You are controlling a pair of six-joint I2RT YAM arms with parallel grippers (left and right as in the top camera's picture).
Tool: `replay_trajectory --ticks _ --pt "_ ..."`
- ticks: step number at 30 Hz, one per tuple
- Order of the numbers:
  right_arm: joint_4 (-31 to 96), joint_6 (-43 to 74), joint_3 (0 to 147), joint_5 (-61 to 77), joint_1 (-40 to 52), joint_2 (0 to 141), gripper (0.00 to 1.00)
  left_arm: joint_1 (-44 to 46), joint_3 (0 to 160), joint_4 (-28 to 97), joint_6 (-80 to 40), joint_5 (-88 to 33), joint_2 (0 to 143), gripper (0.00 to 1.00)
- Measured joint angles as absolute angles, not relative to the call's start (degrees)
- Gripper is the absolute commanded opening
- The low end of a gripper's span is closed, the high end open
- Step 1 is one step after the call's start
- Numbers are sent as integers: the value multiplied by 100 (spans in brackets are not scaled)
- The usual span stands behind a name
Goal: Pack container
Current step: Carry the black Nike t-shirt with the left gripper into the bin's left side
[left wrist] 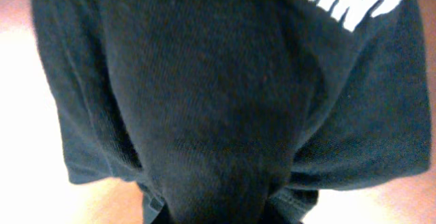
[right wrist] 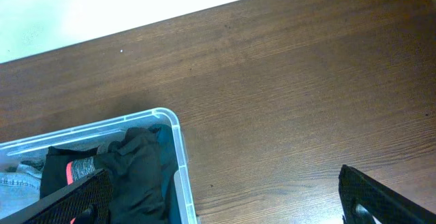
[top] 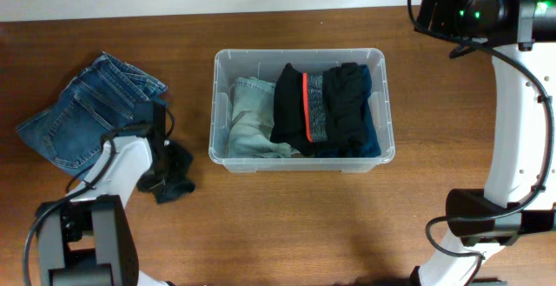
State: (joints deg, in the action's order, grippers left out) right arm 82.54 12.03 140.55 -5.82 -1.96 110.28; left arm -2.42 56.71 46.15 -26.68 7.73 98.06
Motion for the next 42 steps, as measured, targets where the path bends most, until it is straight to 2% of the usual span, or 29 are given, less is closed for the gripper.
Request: replay_trajectory --ticks 7,11,15,21,27,35,36,37,38,39,40,42 --pt "8256 1201 14055 -600 -196 11028 98 -242 7397 6040 -2644 1007 9507 0" --pt "8254 1203 14055 -604 -196 11028 98 -106 8451 6128 -2335 607 8986 1" --pt "8254 1203 14055 -604 -196 11028 98 464 9131 6106 -2134 242 8606 0" --pt "8254 1203 14055 -604 -196 11028 98 1520 9240 5778 -2032 62 8689 1" --pt "8254 1201 14055 -604 -196 11028 98 2517 9240 5457 -2008 434 9312 1" --pt "8254 1201 14055 -604 -196 11028 99 2786 9238 5413 -1986 753 10414 1" --pt "8254 1201 14055 -602 -196 11028 98 2783 9238 5376 -1988 775 10562 4" --pt "8254 1201 14055 -602 -196 11028 98 2783 9238 5352 -1986 792 10689 18" --pt "8254 1201 14055 -602 -196 11028 98 2779 9238 5345 -1986 803 10807 50" --pt "8256 1205 14055 -602 -196 11028 98 2779 9236 5345 -1957 814 10923 72" --pt "8254 1201 14055 -602 -196 11028 98 2779 9233 5345 -1953 823 10982 80" --pt "8254 1201 14055 -604 -196 11028 98 2779 9231 5325 -1944 845 11048 84"
